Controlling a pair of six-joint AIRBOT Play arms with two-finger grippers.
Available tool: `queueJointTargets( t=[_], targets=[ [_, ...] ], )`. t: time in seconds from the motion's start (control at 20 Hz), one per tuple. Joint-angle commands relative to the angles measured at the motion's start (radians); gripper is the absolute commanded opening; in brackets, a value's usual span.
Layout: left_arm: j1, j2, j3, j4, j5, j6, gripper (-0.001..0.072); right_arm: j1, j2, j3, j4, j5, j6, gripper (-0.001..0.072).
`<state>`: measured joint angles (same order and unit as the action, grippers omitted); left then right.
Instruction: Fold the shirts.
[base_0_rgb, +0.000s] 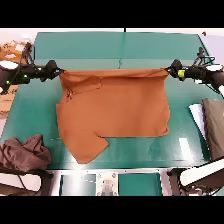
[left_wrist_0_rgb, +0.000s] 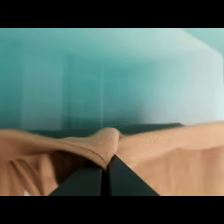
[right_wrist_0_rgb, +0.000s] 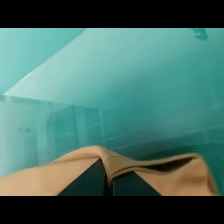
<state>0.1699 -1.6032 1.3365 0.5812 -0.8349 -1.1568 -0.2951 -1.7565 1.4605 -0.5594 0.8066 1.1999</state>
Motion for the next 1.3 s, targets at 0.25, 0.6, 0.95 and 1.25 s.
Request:
queueJointTargets(
  t=[0.25,0.6,0.95,1.25],
  targets=[
    [-0.002,-0.026,0.115,-0.013,0.138,0.044,0.0028,0.005,-0.126,0.227,0.01,-0.001,-0.004,0.0015],
    [-0.002,-0.029,0.111,0.148,-0.055,0.03,0.0028,-0.017,-0.127,0.227,-0.103,0.235,0.016,0.0013],
    [-0.002,-0.029,-0.011,0.303,-0.229,-0.026,0.0028,-0.018,-0.074,0.082,-0.357,0.376,0.11,0.0012],
    [-0.002,-0.029,-0.079,0.298,-0.221,-0.032,0.0028,-0.006,-0.056,-0.021,-0.388,0.385,0.171,0.0014]
  ],
)
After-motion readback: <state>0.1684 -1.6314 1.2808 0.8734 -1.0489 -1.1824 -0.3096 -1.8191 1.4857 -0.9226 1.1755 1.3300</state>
